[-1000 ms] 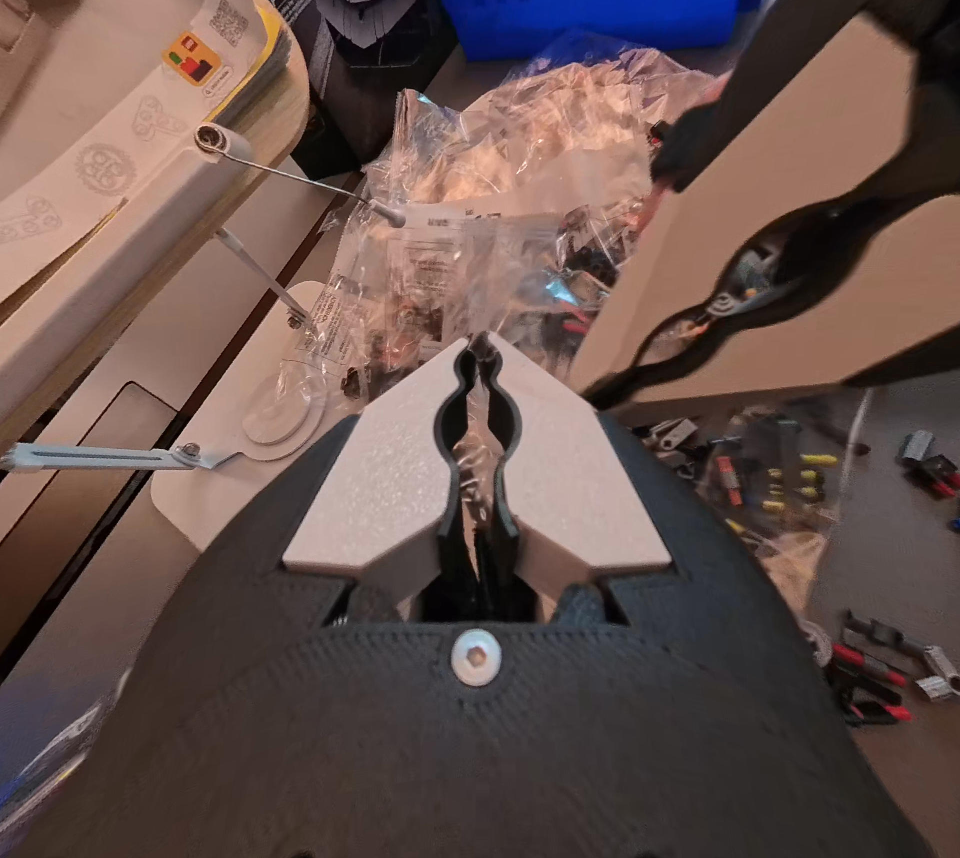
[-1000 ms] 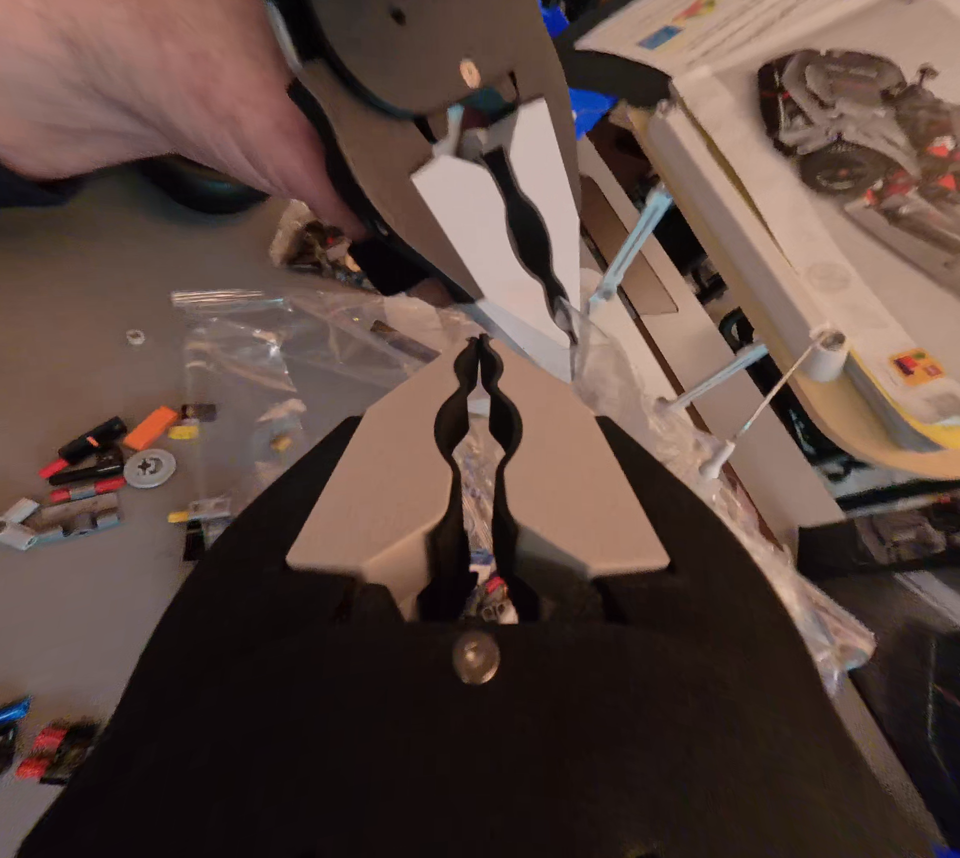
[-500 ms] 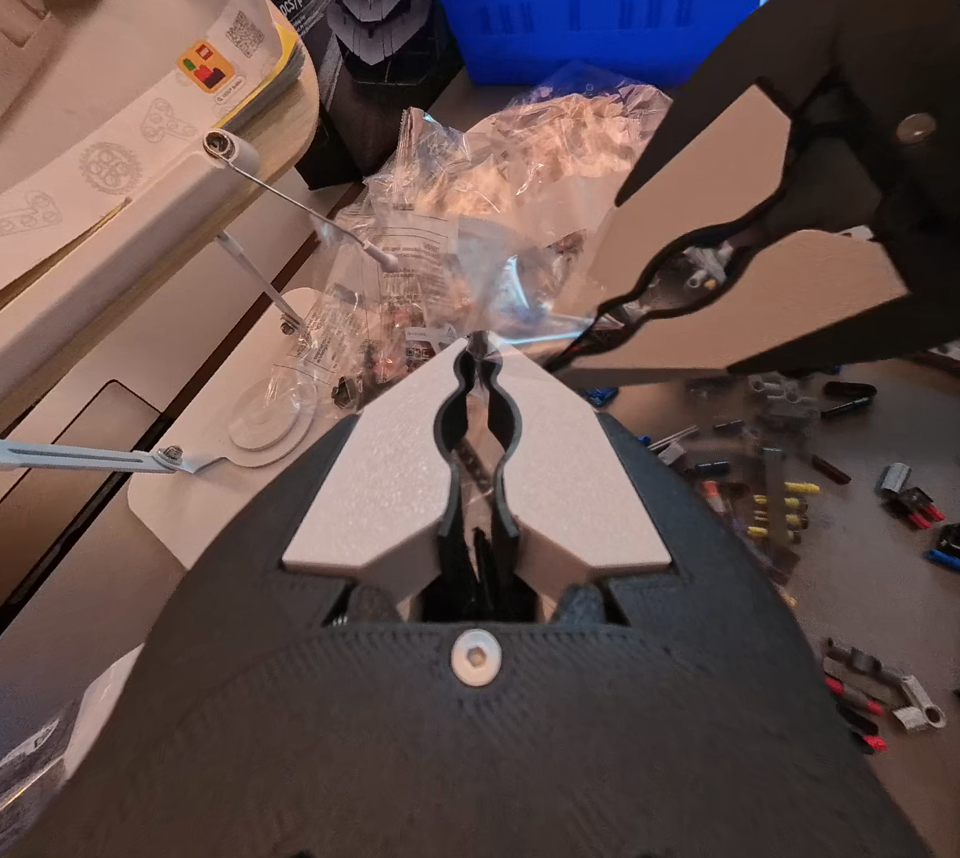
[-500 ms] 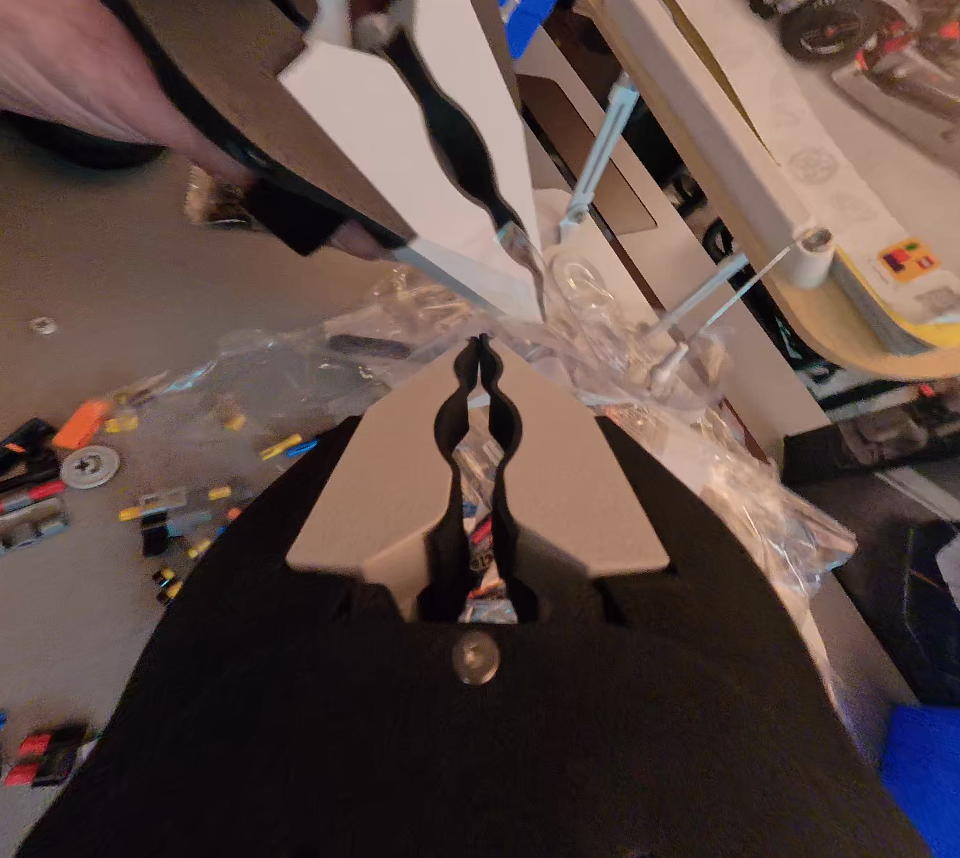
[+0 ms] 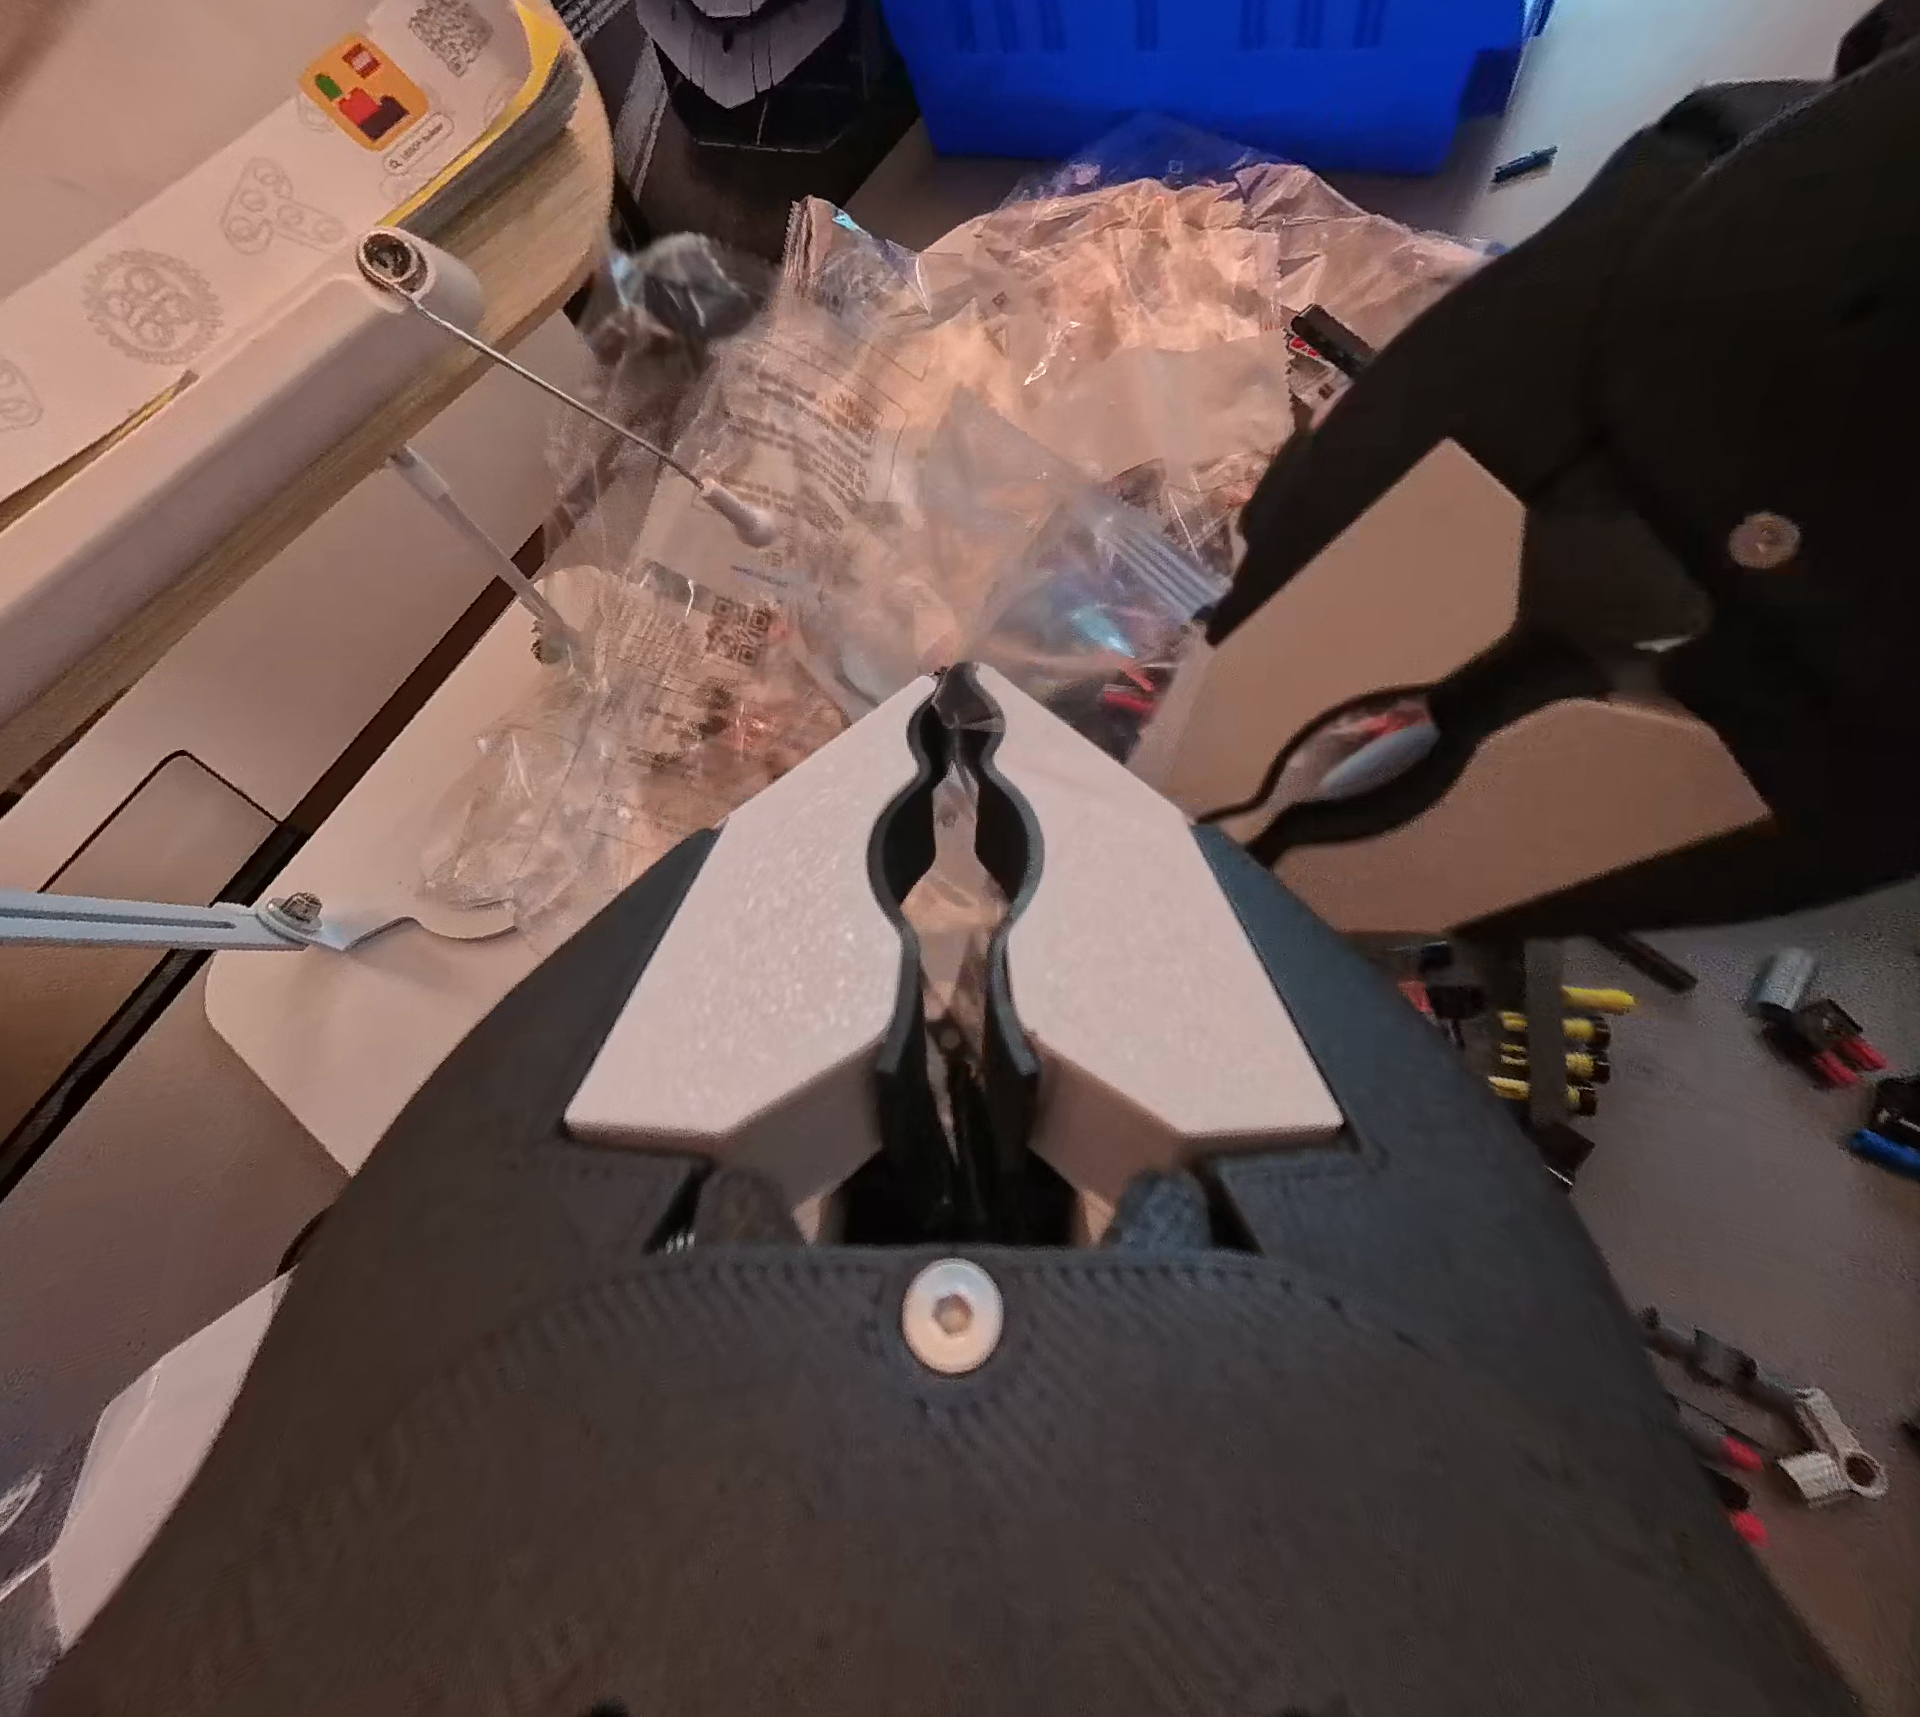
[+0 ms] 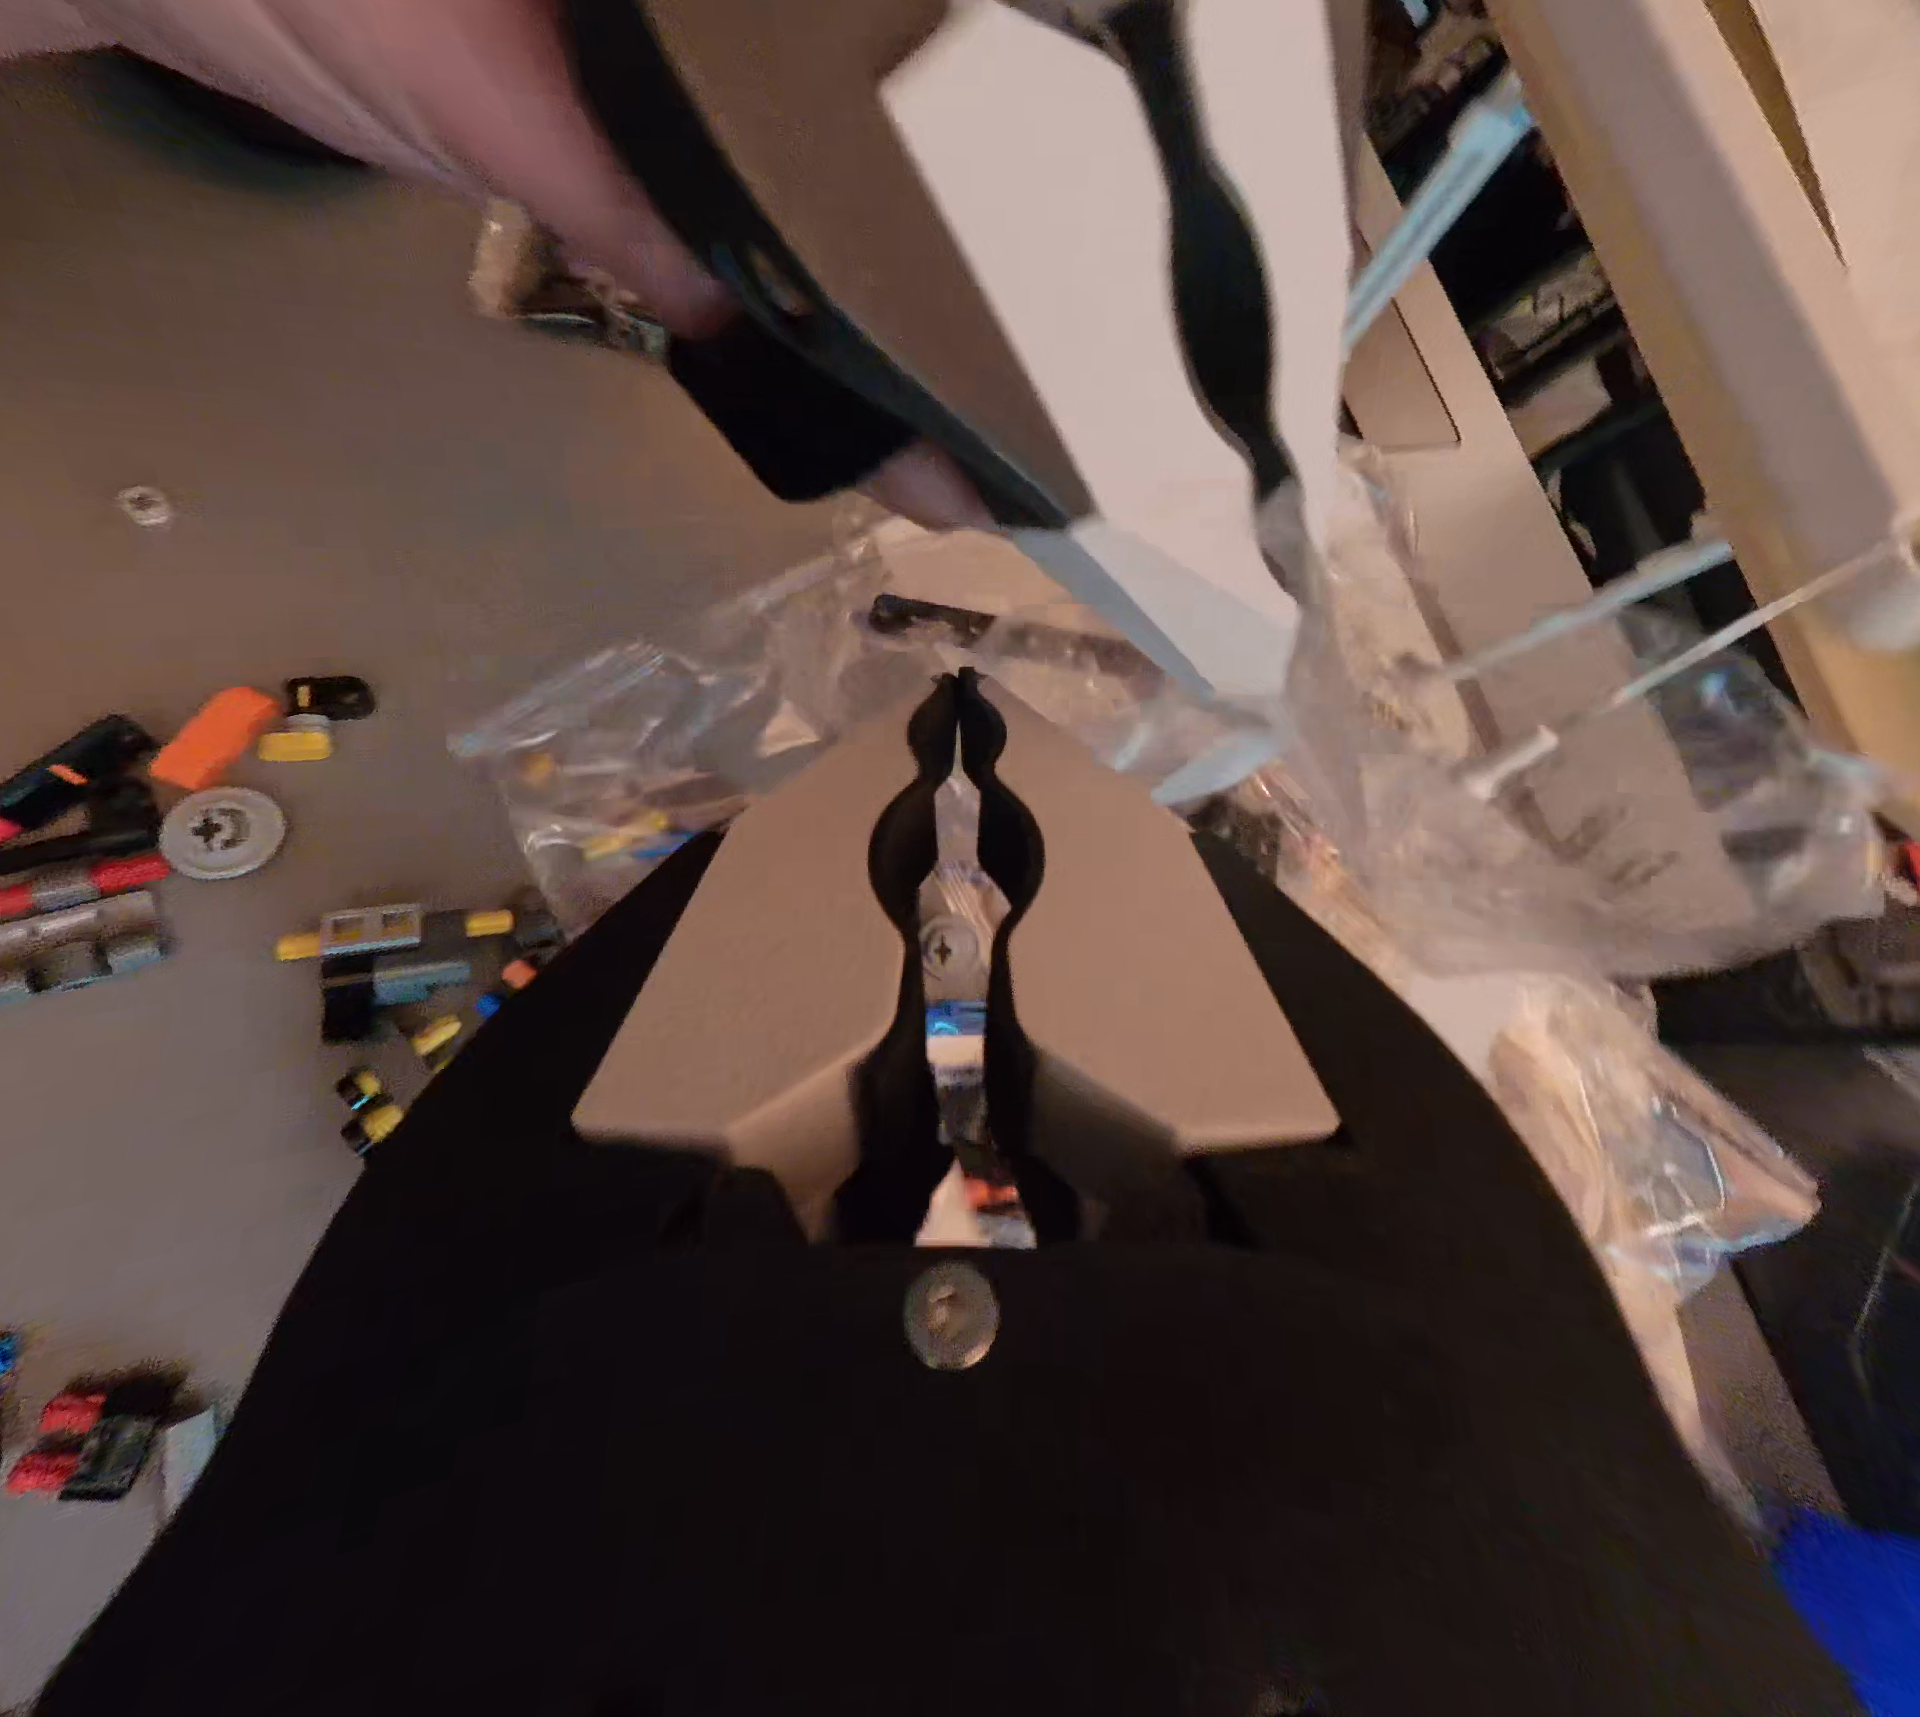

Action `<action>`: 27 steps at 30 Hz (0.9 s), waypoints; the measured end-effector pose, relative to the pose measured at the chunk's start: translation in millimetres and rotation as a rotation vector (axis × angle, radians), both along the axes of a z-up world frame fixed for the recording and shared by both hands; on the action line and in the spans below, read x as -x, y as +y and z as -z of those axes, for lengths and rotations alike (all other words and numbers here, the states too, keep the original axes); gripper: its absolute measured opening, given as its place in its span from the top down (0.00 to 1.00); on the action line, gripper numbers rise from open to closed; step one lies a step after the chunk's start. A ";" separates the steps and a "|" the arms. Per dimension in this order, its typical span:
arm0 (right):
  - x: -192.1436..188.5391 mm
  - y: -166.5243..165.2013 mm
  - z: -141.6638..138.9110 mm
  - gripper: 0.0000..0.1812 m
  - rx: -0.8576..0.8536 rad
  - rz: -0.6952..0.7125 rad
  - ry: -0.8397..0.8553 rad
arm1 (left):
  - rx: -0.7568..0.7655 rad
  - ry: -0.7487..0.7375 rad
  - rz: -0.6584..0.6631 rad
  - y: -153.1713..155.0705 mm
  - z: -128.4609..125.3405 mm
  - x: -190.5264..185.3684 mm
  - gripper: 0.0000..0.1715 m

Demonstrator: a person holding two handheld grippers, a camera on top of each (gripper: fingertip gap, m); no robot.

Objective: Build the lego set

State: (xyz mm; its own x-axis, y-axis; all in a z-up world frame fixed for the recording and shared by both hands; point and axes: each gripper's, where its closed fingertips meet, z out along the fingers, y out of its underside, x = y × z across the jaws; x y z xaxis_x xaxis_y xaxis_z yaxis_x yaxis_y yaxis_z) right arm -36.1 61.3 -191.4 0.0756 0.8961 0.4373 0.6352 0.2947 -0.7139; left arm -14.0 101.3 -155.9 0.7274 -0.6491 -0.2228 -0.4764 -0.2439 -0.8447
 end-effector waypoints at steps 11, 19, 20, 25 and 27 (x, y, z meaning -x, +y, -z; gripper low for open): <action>-9.2 1.6 -16.5 1.00 0.108 0.005 0.095 | -0.009 -0.010 -0.018 0.2 -4.9 6.3 1.00; -16.2 16.0 -30.8 1.00 0.110 0.078 0.176 | 0.003 -0.014 -0.016 -0.6 -3.9 6.7 1.00; -17.2 19.4 -29.3 1.00 0.097 0.100 0.166 | 0.004 -0.012 -0.013 -0.9 -3.4 5.9 1.00; -16.1 22.7 -24.6 1.00 0.025 0.126 0.117 | 0.011 -0.014 -0.009 -1.4 -2.4 3.9 1.00; -13.2 19.0 -22.8 1.00 0.039 0.102 0.119 | 0.012 -0.013 -0.012 -1.3 -2.1 3.7 1.00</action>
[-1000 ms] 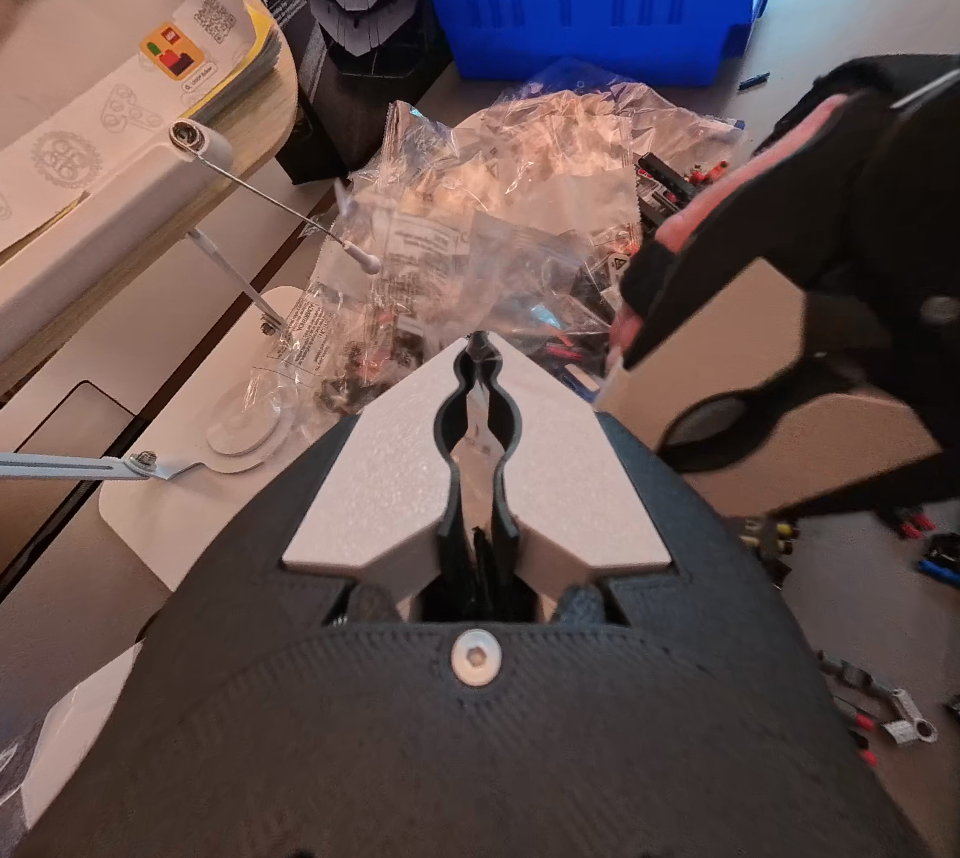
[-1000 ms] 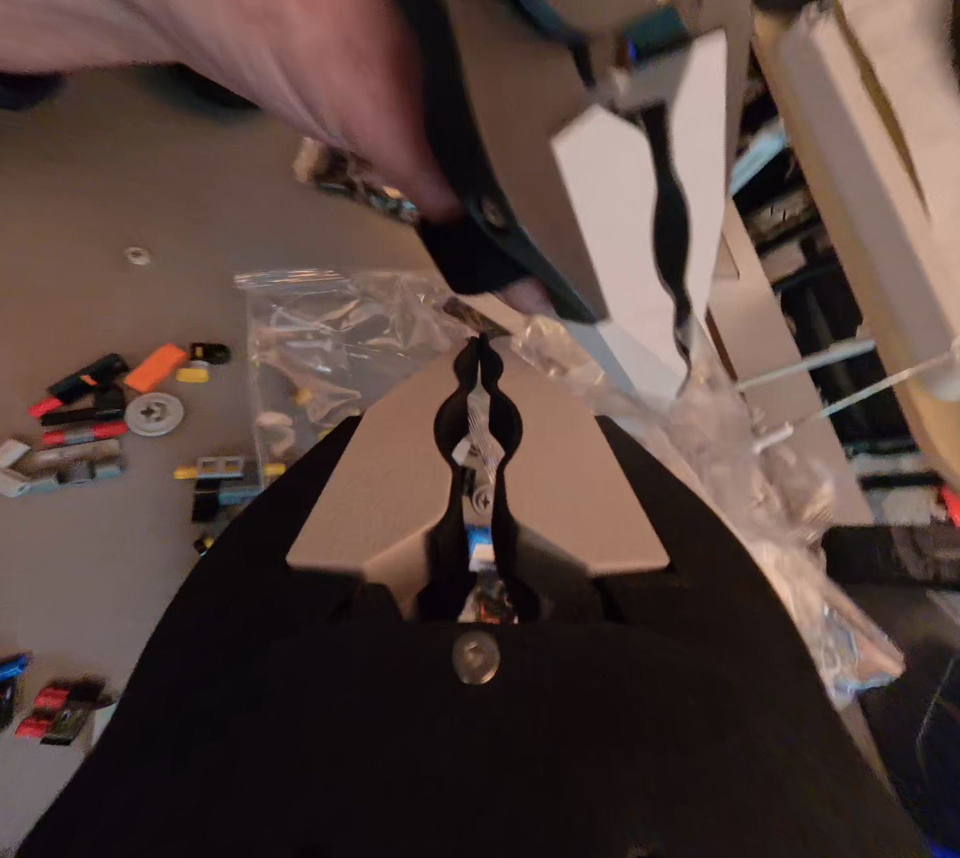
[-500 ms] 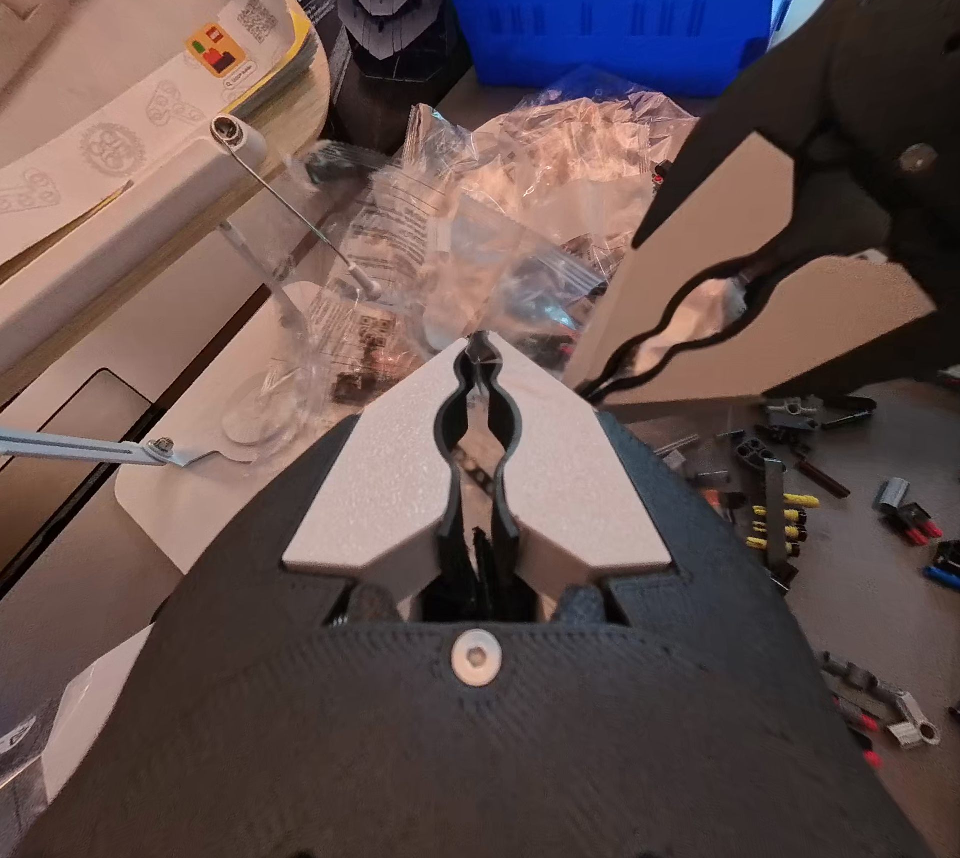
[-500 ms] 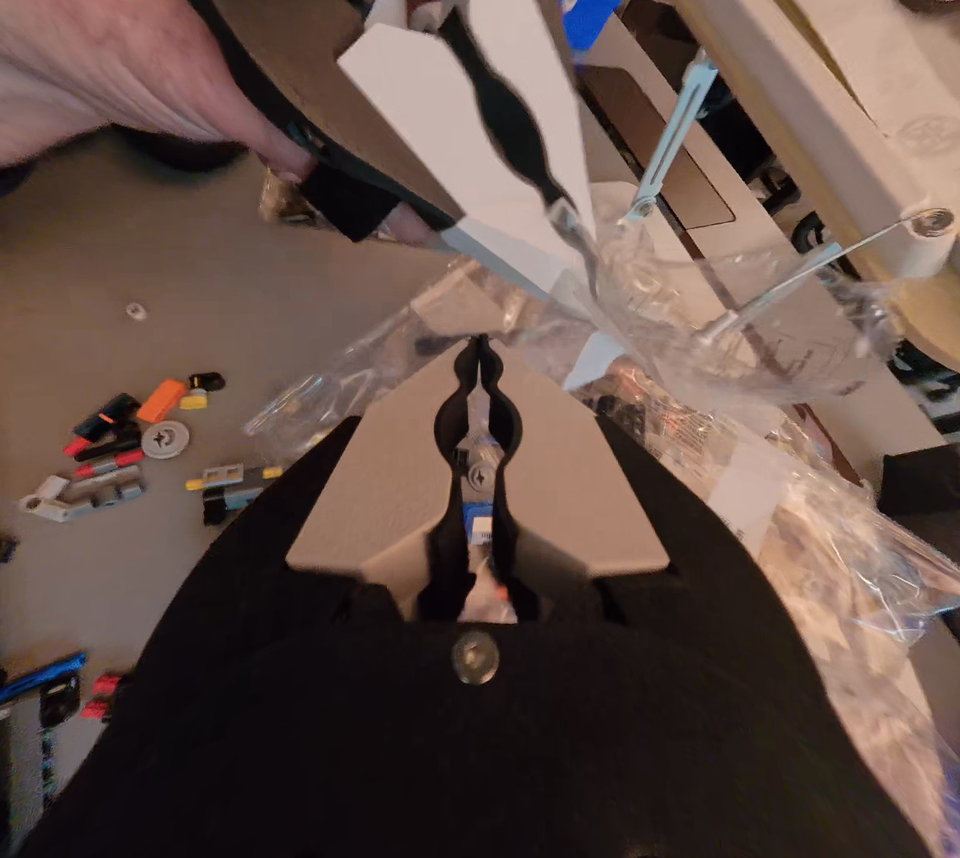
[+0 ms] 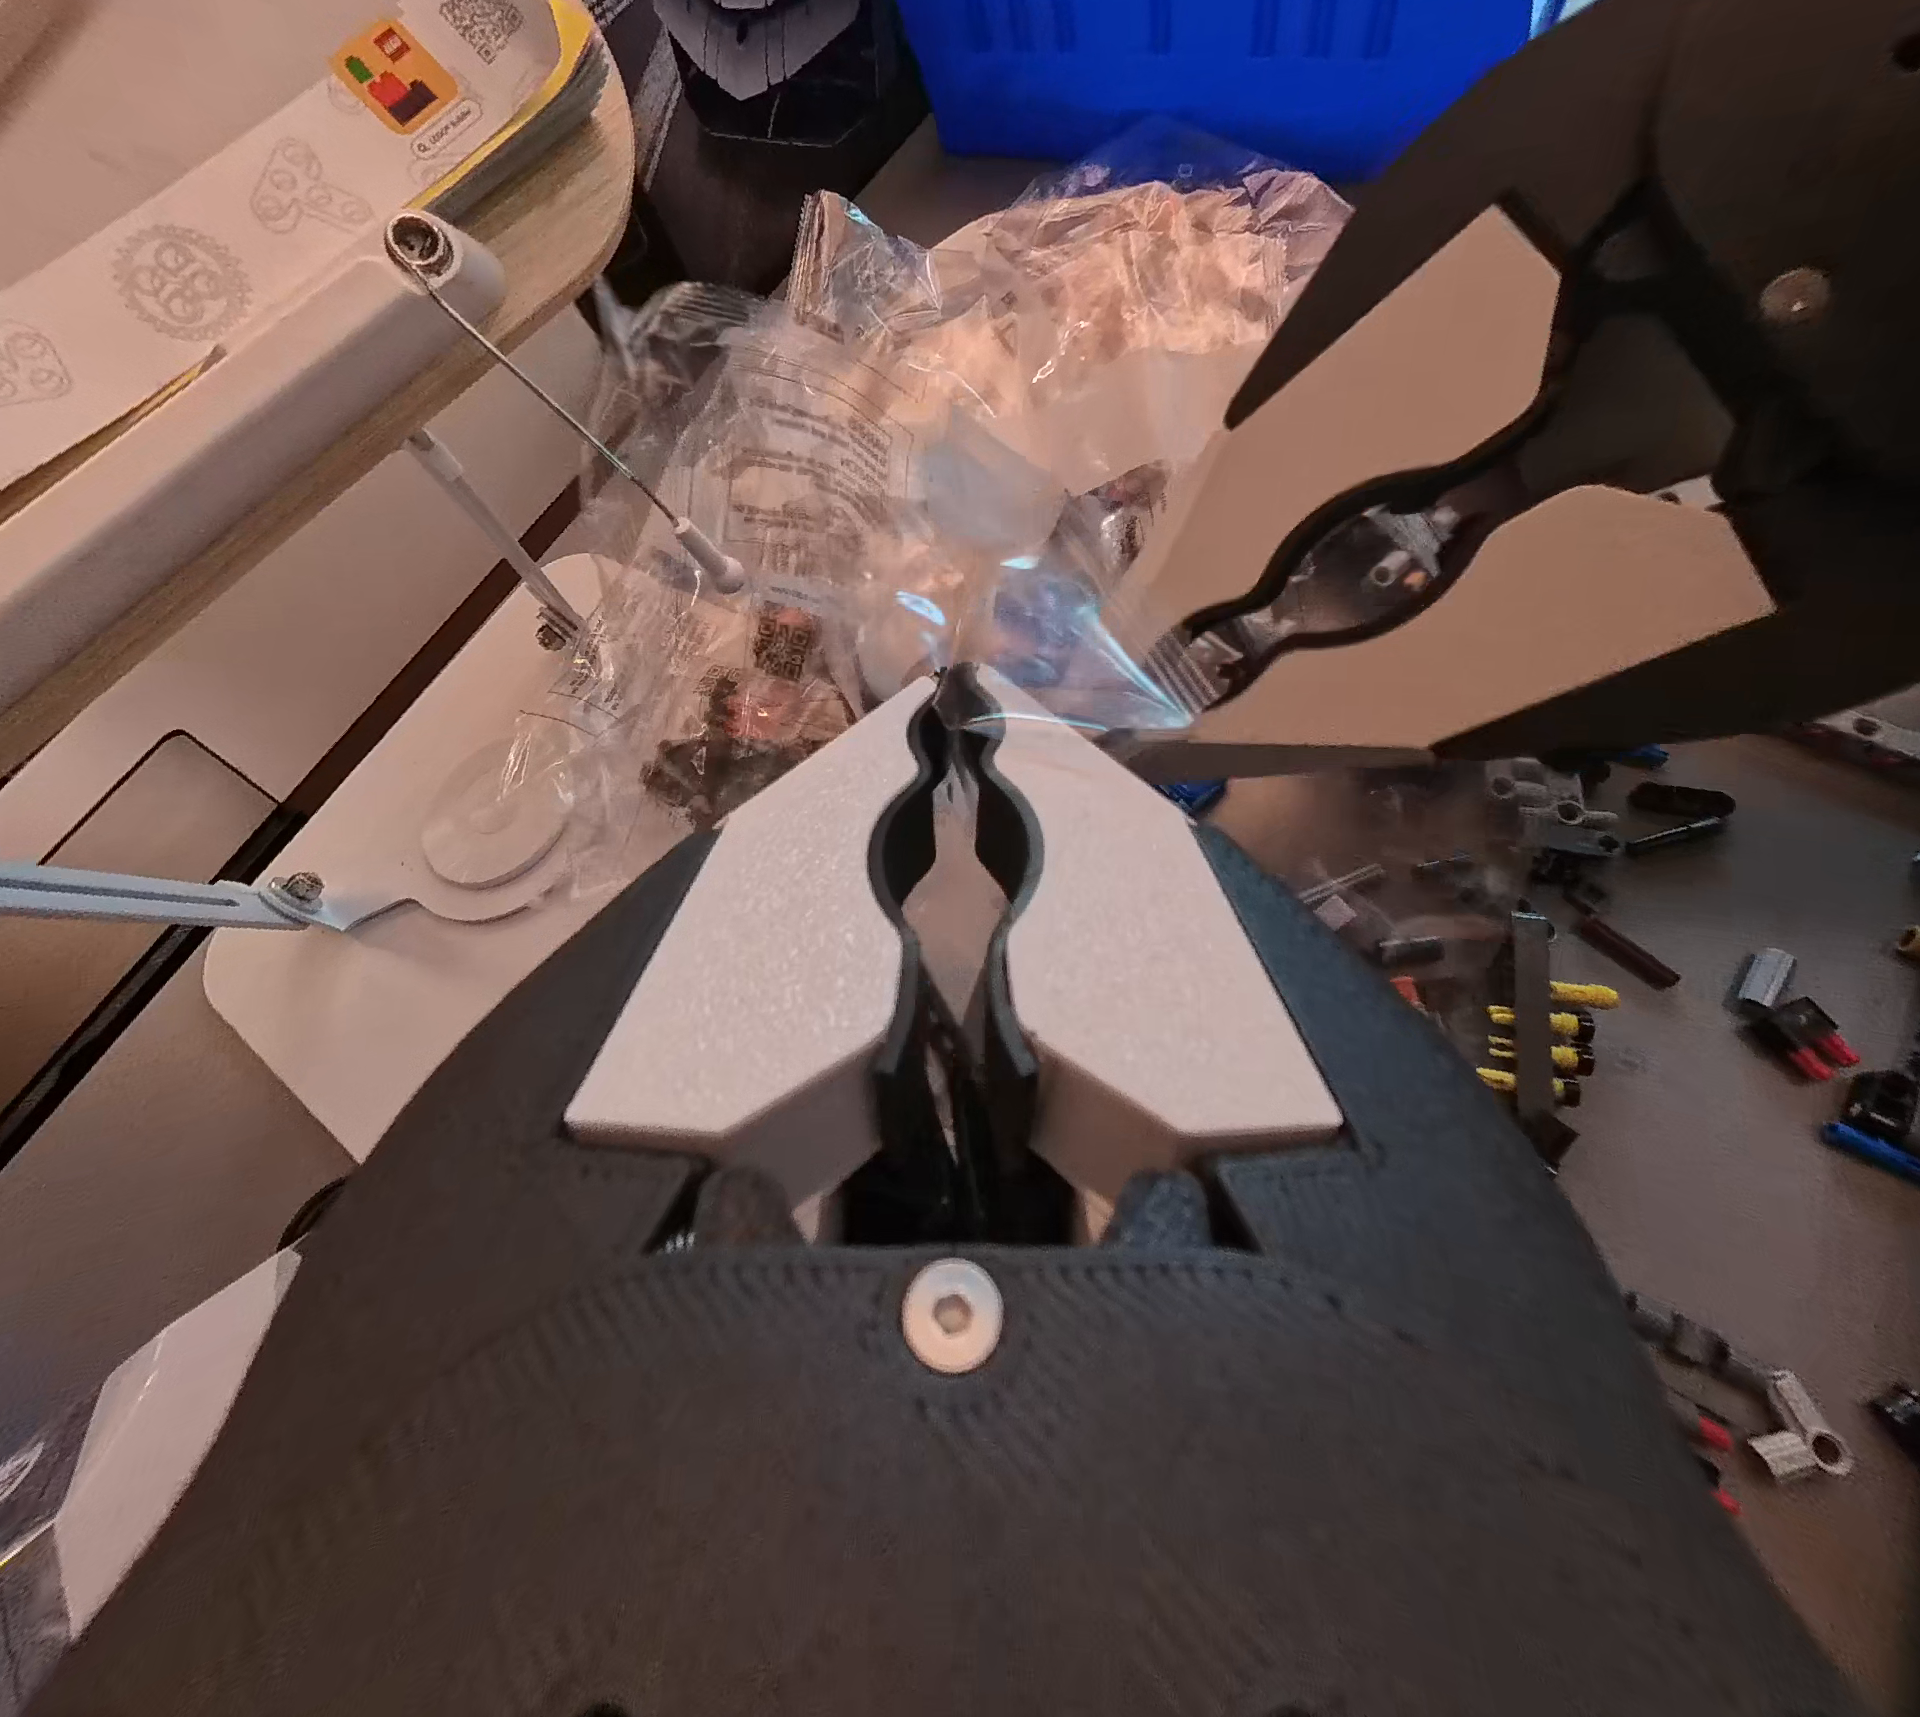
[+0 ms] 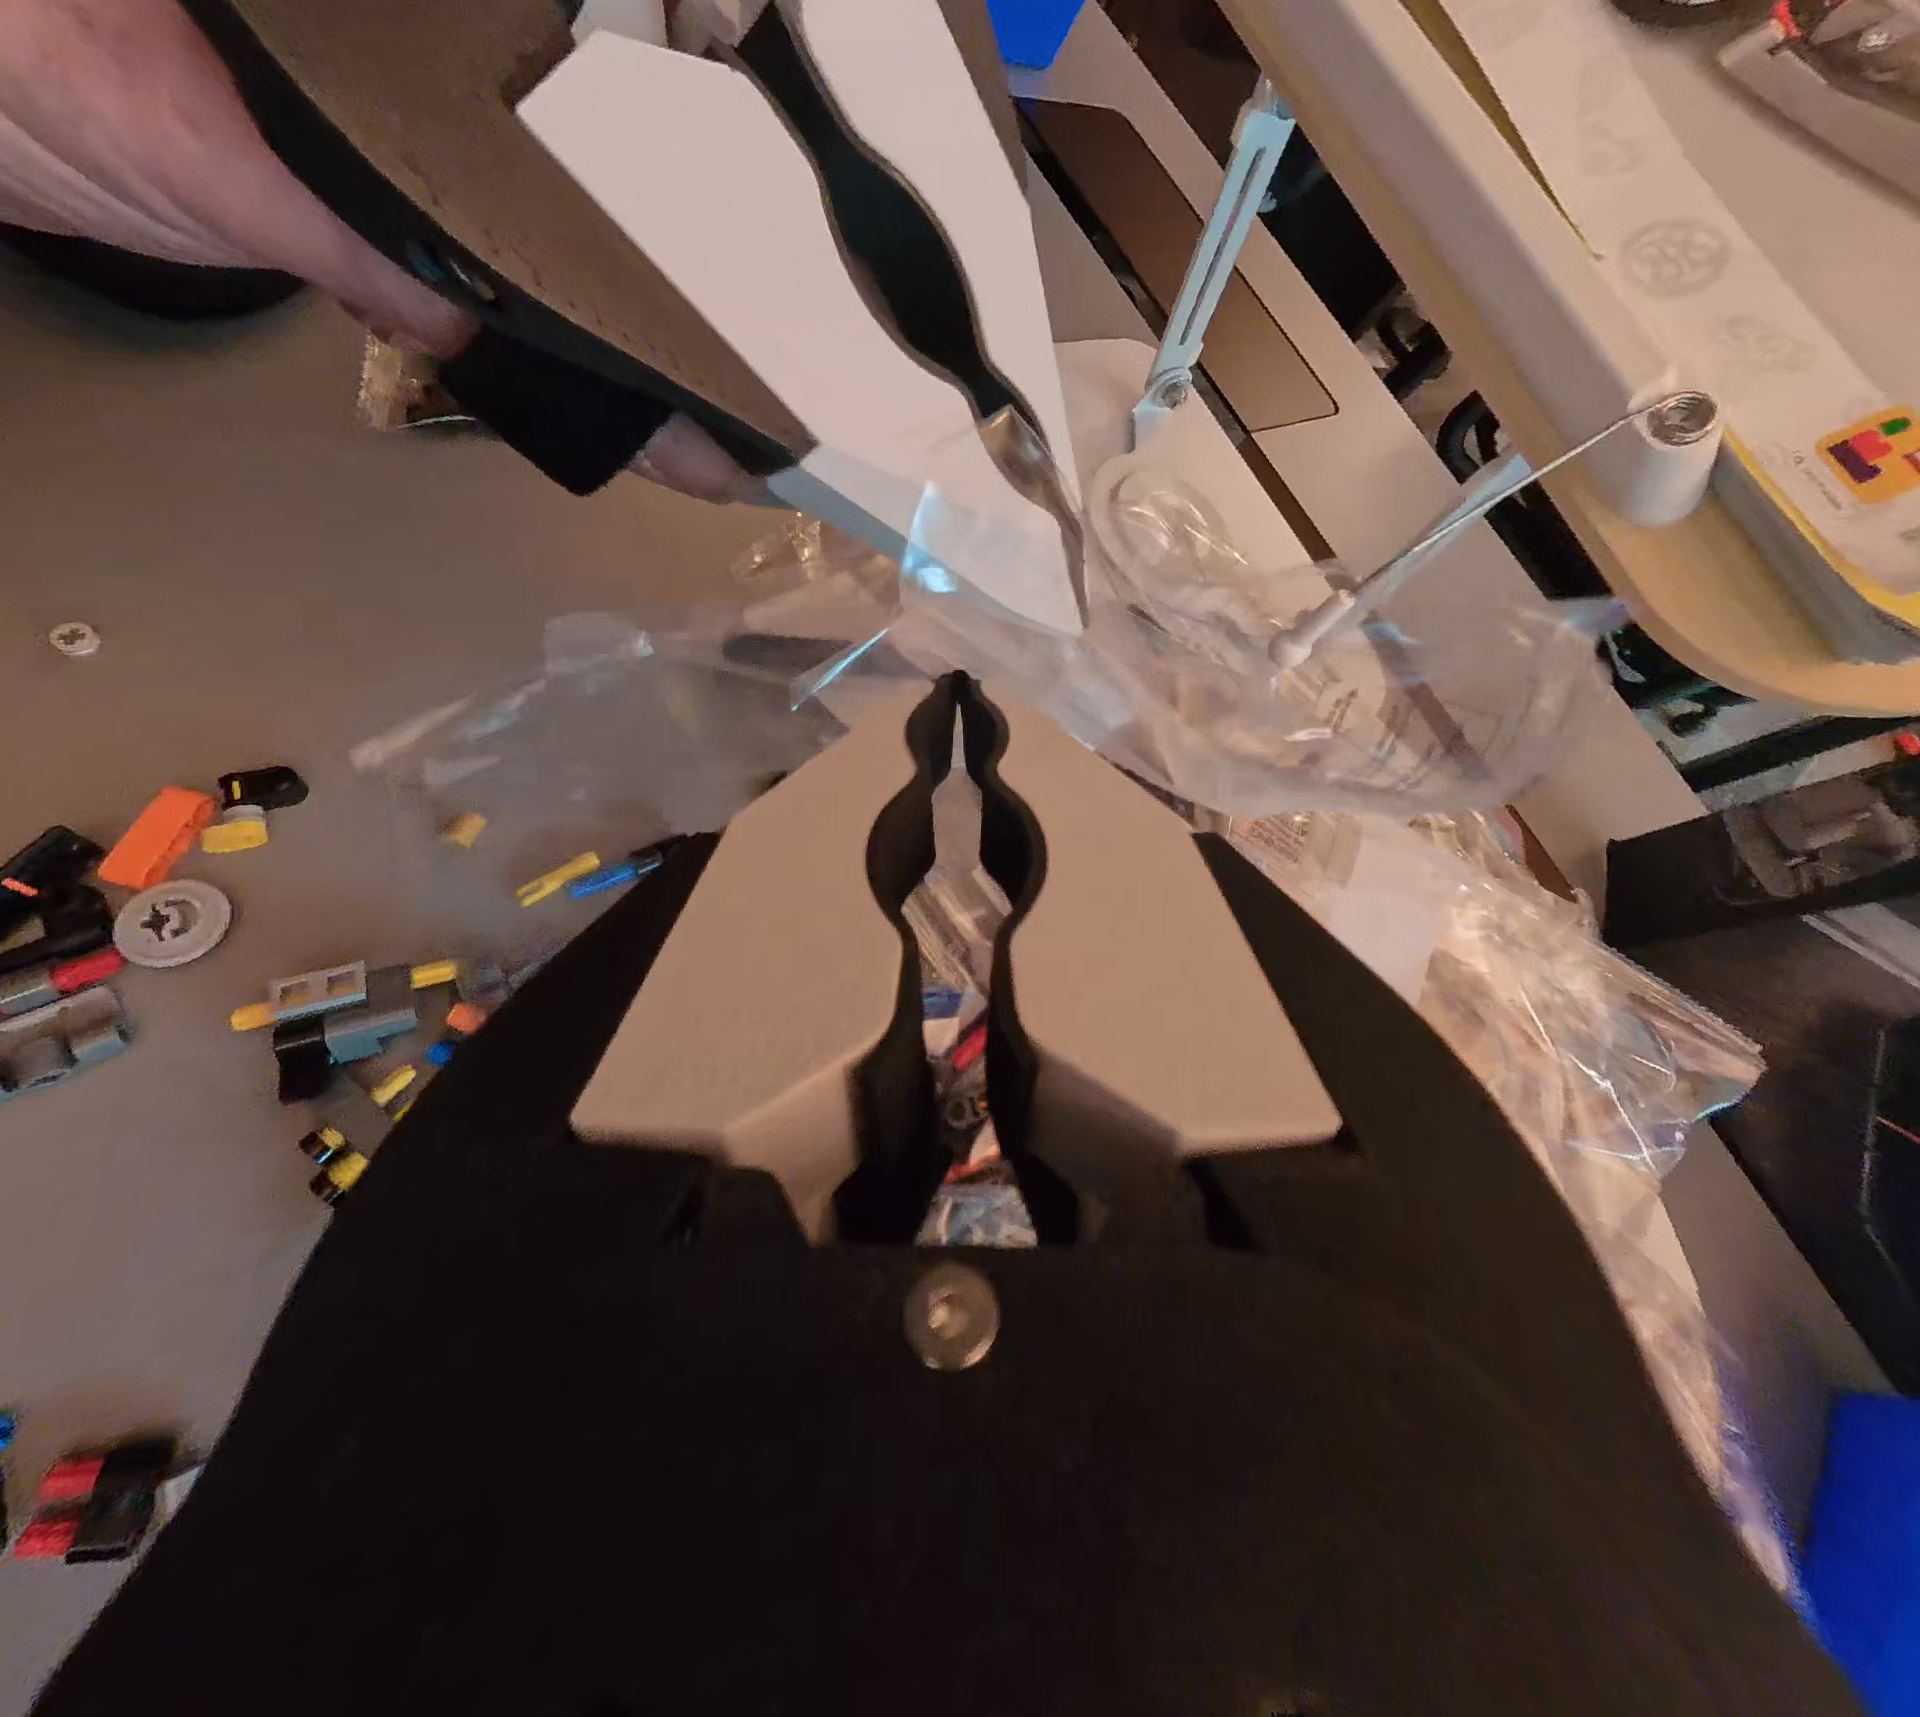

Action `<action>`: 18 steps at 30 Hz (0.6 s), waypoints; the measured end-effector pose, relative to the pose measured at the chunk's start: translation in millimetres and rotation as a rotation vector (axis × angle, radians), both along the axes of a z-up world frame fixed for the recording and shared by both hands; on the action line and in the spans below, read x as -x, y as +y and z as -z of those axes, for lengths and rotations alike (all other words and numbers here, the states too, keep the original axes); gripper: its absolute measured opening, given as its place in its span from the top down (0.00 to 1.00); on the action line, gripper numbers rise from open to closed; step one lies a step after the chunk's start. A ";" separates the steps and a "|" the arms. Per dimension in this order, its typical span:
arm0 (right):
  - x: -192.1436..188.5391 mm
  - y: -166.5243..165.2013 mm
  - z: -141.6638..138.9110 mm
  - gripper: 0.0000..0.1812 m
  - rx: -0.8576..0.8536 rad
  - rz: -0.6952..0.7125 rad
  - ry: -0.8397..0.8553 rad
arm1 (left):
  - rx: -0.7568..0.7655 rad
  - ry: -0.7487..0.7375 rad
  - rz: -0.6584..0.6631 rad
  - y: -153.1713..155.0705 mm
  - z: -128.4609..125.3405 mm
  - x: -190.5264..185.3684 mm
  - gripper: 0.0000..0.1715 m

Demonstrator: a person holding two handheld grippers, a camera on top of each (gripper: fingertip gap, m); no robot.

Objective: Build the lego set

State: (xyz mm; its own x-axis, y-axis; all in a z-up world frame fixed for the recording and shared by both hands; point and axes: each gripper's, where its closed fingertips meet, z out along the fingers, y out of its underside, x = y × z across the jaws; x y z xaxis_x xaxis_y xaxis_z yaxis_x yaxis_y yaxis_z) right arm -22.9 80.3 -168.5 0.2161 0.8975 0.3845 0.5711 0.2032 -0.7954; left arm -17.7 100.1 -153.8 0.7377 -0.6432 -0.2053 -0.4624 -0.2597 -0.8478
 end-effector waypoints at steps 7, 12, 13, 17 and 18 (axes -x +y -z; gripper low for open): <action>-4.4 -0.2 -5.3 1.00 0.014 -0.006 0.018 | -0.008 -0.006 0.000 0.3 -1.9 0.0 1.00; -7.9 -7.4 -12.4 0.99 0.114 -0.043 0.071 | -0.021 -0.031 -0.016 1.4 -7.4 4.4 1.00; -8.0 -10.1 -12.3 0.97 0.150 -0.052 0.078 | -0.023 -0.035 -0.018 1.7 -8.1 4.7 1.00; -9.3 -16.2 -6.7 0.93 0.216 -0.058 0.054 | -0.023 -0.043 -0.024 2.7 -8.1 5.2 1.00; -9.0 -18.3 -4.7 0.91 0.231 -0.059 0.044 | -0.022 -0.046 -0.024 2.8 -8.0 5.1 1.00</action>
